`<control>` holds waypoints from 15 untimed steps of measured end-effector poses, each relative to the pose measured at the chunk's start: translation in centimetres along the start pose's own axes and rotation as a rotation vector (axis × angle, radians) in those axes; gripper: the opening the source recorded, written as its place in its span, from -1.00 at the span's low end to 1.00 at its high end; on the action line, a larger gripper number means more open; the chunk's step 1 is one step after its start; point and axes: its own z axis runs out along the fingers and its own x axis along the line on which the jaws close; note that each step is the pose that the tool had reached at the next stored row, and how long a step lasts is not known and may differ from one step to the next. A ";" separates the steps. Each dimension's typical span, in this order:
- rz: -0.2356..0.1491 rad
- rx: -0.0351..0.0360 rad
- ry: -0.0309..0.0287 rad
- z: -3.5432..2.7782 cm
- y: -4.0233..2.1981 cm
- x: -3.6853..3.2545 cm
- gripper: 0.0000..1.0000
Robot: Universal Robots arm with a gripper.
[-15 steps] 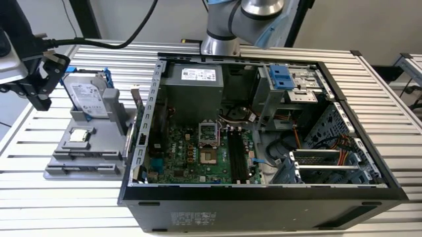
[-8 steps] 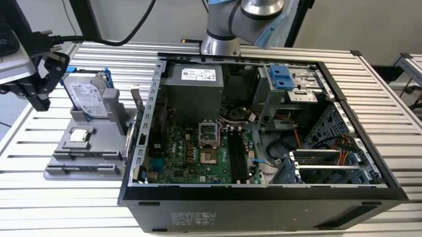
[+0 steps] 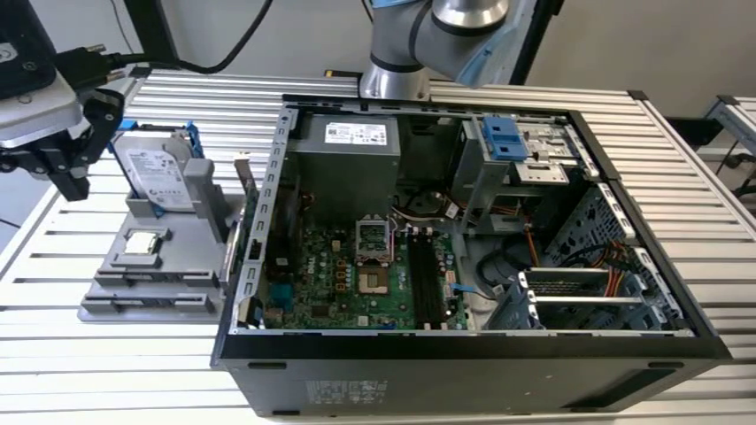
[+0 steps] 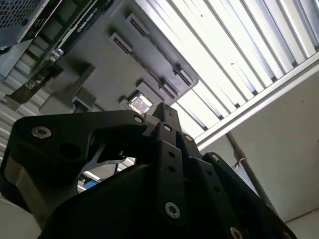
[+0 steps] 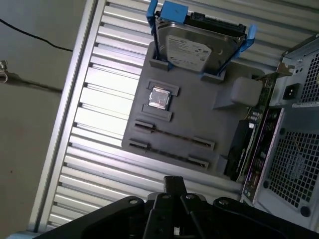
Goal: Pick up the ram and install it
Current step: 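Pick up the ram and move it above insertion slot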
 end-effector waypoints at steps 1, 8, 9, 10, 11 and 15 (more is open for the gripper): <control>-0.011 0.0007 -0.0042 0.00 0.00 0.00 -1.00; -0.053 -0.0495 -0.0469 0.02 0.00 0.01 -1.00; -0.059 -0.0498 -0.0504 0.02 0.01 0.02 -1.00; -0.068 -0.0494 -0.0509 0.02 0.01 0.02 -1.00; -0.082 -0.0492 -0.0505 0.03 0.01 0.03 -1.00; -0.148 -0.0483 -0.0458 0.03 0.01 0.04 -1.00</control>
